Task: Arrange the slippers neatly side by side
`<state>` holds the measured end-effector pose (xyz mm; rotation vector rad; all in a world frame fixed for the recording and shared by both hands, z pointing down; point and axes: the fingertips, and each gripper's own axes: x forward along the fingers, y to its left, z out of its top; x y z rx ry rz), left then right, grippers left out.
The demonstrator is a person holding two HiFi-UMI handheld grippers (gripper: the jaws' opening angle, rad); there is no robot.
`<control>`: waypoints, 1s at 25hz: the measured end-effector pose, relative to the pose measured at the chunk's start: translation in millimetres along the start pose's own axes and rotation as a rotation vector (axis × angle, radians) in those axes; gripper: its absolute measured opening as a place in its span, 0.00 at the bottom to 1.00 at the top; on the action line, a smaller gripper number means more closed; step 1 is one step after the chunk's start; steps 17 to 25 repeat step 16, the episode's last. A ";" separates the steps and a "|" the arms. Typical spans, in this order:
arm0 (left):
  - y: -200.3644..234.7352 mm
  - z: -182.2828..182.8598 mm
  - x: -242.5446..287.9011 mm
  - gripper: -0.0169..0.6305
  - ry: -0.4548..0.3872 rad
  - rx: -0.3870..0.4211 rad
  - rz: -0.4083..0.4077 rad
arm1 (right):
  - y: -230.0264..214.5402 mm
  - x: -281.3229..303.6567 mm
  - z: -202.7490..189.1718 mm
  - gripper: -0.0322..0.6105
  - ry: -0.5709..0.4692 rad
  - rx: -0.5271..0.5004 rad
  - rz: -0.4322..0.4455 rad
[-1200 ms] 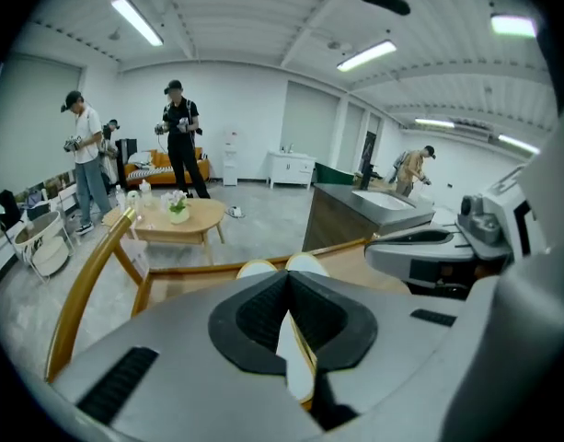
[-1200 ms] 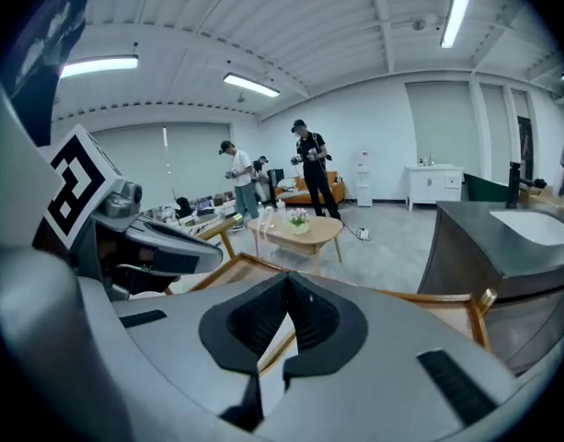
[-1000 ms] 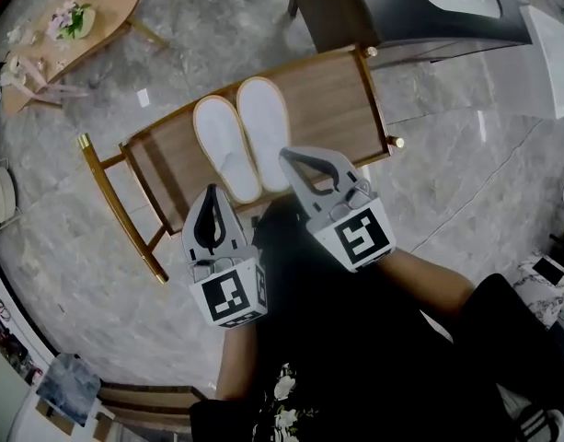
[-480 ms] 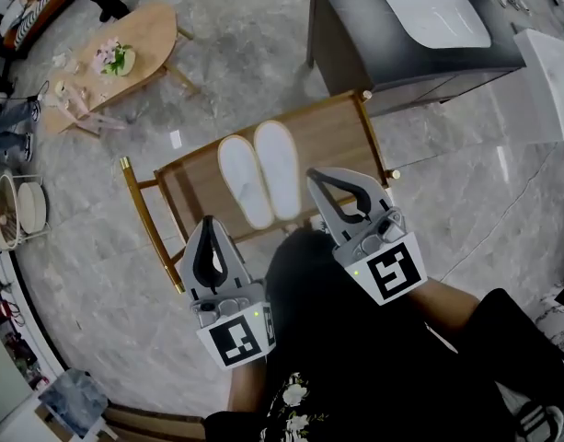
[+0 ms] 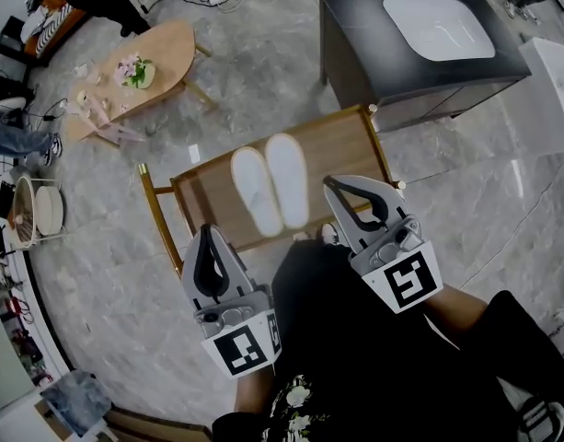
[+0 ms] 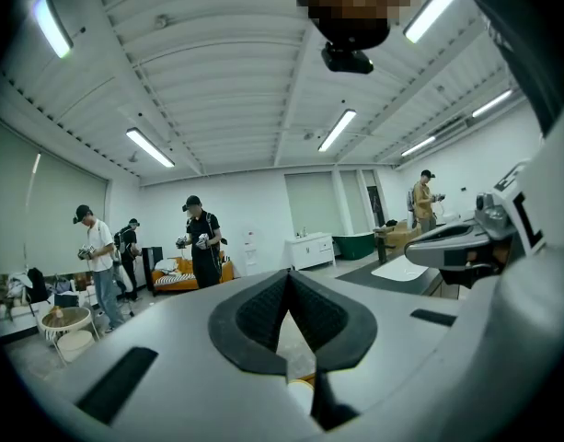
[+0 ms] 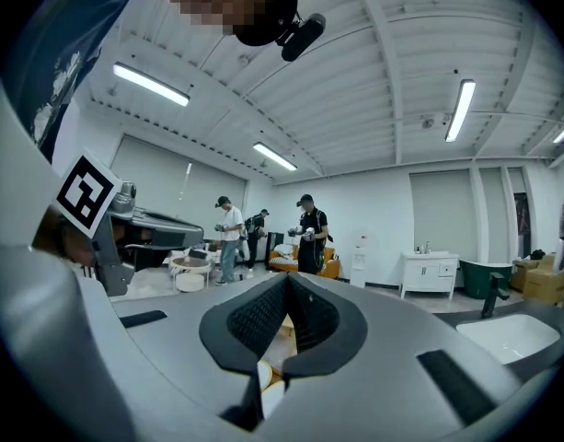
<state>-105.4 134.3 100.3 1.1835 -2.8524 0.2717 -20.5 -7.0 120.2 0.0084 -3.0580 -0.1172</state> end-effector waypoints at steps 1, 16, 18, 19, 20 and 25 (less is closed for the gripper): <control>-0.3 0.7 -1.4 0.03 -0.002 0.003 0.002 | -0.2 -0.6 1.6 0.05 -0.005 0.001 0.001; -10.9 3.0 -4.6 0.03 -0.016 0.034 0.002 | 0.7 -7.3 5.7 0.05 -0.043 -0.004 0.012; -10.9 3.0 -4.6 0.03 -0.016 0.034 0.002 | 0.7 -7.3 5.7 0.05 -0.043 -0.004 0.012; -10.9 3.0 -4.6 0.03 -0.016 0.034 0.002 | 0.7 -7.3 5.7 0.05 -0.043 -0.004 0.012; -10.9 3.0 -4.6 0.03 -0.016 0.034 0.002 | 0.7 -7.3 5.7 0.05 -0.043 -0.004 0.012; -10.9 3.0 -4.6 0.03 -0.016 0.034 0.002 | 0.7 -7.3 5.7 0.05 -0.043 -0.004 0.012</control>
